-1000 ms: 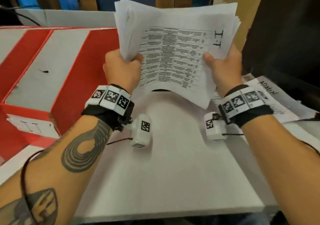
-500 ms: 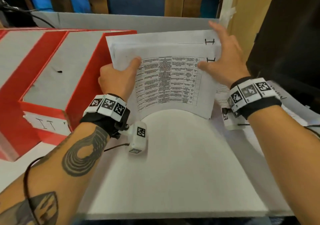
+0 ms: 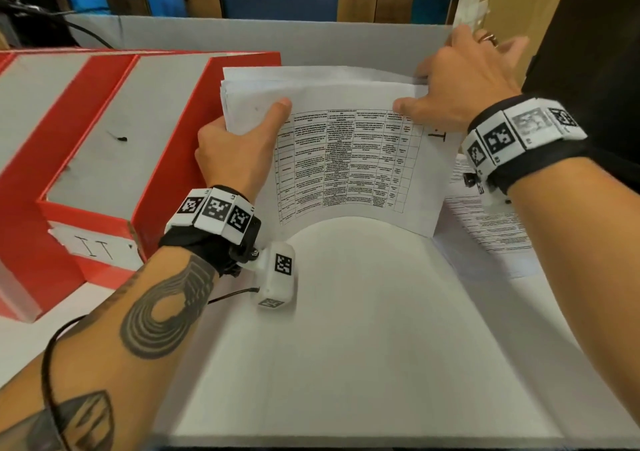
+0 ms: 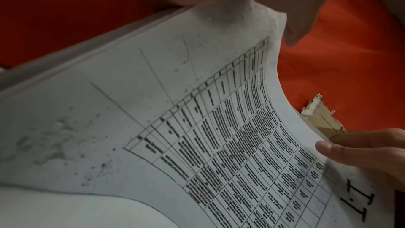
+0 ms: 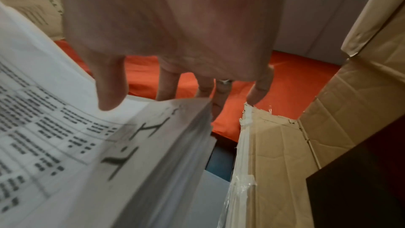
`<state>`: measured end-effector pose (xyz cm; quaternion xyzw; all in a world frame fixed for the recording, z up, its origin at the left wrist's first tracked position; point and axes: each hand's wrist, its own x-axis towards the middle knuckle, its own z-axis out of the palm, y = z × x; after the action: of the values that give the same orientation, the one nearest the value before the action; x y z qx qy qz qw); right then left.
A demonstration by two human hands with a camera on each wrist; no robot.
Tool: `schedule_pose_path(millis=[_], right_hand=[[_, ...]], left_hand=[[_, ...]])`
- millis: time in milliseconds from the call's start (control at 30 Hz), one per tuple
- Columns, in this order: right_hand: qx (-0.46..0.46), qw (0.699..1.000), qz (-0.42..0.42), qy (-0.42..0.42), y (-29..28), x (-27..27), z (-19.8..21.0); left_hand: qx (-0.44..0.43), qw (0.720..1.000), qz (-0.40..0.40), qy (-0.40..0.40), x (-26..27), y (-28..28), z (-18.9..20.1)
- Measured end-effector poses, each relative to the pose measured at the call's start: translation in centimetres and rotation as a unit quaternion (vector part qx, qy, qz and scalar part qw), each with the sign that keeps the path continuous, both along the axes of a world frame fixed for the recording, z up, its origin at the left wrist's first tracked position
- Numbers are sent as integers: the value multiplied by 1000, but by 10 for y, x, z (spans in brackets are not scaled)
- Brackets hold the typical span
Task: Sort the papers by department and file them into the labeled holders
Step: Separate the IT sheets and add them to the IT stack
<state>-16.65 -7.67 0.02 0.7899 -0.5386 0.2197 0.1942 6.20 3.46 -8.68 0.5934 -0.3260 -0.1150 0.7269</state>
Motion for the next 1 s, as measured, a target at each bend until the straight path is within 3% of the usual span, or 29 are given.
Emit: schedule_pose_path(millis=[100,233,300,367,433,533,600,733,800,900,1000], right_hand=[[104,992,67,-12,0,-1,8],[174,983,47,45,-2,-1,15],[185,981,50,10,-6,-5,16],[225,965,86,-101,-14,-14,12],[254,917,120,-282,-22,-32,-2],[289,781,172,-526,-30,-49,-36],[319,723,204,-578,-28,-48,-62],[350,662,251,-613,-20,-35,-90],[334,656,254,-628,-14,-24,-87],[276,686,262,-620,-12,-13,-77],[281,690,238,-623,-20,-10,-83]], left_hand=[[-10,1000,-3,-9,1,0,0],[-4,1000,-16,-3,6,-2,-6],[12,1000,-15,12,8,-2,-10],[19,999,-21,22,8,-2,-14],[14,999,-40,28,8,-2,-17],[-7,999,-47,23,8,-3,-22],[-7,999,-40,-3,9,-3,-26],[5,999,-35,-25,8,-5,-28],[-1,999,-21,-26,3,-6,-25],[-10,1000,9,-28,-1,-11,-18],[6,1000,21,8,4,-16,-21]])
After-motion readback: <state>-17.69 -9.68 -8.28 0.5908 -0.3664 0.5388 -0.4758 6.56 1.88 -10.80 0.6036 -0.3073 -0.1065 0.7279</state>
